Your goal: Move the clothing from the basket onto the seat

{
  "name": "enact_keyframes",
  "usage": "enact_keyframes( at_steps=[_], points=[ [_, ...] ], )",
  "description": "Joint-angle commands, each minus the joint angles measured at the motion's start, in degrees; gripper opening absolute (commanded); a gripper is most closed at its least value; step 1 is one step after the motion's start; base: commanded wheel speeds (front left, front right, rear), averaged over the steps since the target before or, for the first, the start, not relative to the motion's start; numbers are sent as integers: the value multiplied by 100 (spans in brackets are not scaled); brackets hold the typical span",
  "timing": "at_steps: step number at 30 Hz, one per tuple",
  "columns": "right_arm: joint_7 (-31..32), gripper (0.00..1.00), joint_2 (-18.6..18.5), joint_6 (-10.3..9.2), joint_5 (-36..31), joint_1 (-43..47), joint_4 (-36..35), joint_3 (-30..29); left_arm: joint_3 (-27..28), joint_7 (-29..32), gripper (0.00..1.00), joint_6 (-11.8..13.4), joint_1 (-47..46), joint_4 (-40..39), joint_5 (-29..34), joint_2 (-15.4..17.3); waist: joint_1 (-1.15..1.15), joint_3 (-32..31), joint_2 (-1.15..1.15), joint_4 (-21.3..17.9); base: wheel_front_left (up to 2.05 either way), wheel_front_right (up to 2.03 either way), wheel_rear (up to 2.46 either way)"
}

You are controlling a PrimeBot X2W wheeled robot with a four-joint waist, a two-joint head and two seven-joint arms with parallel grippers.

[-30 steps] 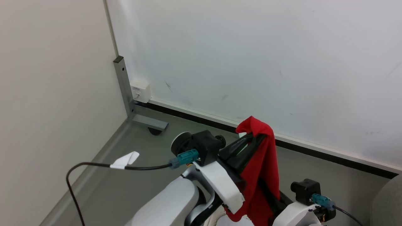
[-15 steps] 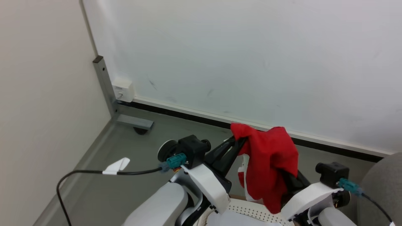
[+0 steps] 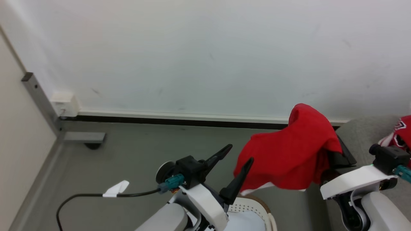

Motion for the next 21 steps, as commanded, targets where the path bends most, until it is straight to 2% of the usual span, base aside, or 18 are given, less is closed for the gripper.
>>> enact_keyframes(
  at_steps=[1, 15, 21],
  points=[
    [3, 0, -59, -11, -62, 12, -82, -95, 13, -38, 100, 11, 88, 58, 30, 40, 0, 106, 0, -456, 0, 0, 0],
    [2, 0, -521, -12, -409, 239, -596, -717, 160, -93, 100, 40, 239, 226, 161, 89, 0, 247, 0, -2076, 0, 0, 0],
    [3, 0, -518, -11, -503, 455, -756, -1029, 232, -96, 100, 26, 292, 279, 251, 17, 0, 319, 0, -2641, 0, 0, 0]
  ],
)
